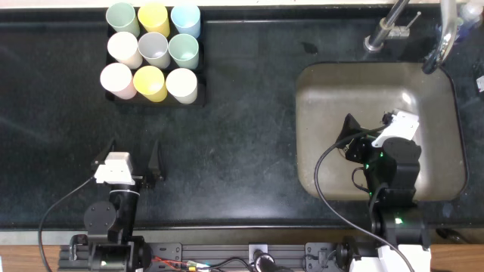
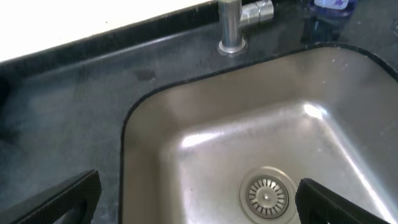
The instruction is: Store Cups
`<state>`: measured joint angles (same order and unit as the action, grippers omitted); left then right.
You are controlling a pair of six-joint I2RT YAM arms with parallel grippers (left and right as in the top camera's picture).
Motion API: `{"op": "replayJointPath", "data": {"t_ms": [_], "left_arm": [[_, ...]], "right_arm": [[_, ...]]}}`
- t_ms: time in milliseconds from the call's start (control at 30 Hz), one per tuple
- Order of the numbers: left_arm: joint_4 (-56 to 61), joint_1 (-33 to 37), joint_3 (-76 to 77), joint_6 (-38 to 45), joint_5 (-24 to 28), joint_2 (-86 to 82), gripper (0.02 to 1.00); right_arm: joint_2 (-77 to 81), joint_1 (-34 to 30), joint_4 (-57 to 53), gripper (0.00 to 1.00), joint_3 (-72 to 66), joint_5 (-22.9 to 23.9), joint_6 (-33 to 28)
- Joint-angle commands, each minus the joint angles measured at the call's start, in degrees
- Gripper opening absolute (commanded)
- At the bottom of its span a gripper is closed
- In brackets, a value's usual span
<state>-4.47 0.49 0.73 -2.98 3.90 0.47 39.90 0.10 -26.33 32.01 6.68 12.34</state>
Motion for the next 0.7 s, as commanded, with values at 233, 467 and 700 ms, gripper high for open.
{"op": "replayJointPath", "data": {"t_ms": [233, 467, 700], "left_arm": [[0.0, 0.2, -0.3, 0.0, -0.1, -0.3, 1.000], [0.0, 0.2, -0.3, 0.0, -0.1, -0.3, 1.000], [0.0, 0.2, -0.3, 0.0, -0.1, -0.3, 1.000]], "right_arm": [[-0.4, 0.0, 4.3, 0.993, -6.0, -0.1, -0.9], [0.0, 0.0, 5.0, 0.996, -5.7, -6.1, -1.0], [1.6, 0.3, 3.7, 0.996, -5.7, -5.4, -0.8]]}}
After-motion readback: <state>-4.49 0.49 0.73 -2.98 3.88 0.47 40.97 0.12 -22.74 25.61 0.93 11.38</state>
